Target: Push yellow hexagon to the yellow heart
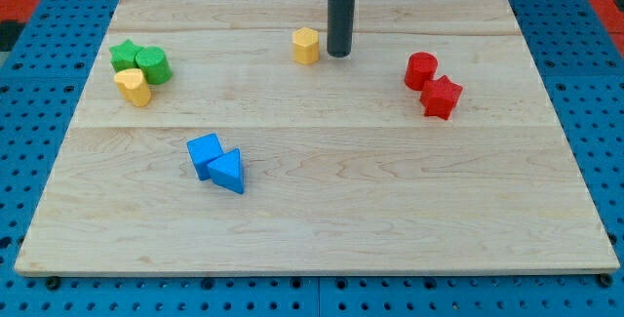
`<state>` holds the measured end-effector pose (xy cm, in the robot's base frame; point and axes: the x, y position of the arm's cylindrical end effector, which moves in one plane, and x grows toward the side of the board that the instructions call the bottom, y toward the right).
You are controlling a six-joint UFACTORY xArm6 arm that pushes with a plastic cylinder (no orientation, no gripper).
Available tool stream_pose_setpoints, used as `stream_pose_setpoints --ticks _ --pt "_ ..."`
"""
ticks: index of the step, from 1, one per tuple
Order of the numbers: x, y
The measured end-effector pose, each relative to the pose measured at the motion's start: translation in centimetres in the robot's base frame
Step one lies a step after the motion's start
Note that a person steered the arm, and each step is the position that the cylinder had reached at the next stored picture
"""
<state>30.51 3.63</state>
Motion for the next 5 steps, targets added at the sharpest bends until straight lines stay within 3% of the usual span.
stream_pose_setpoints --ticks 1,3,4,5 --pt "-3.2 -0.3" --pt "2.2 -4.4" --pt "-3.2 -1.0" --pt "-2.3 -3.5"
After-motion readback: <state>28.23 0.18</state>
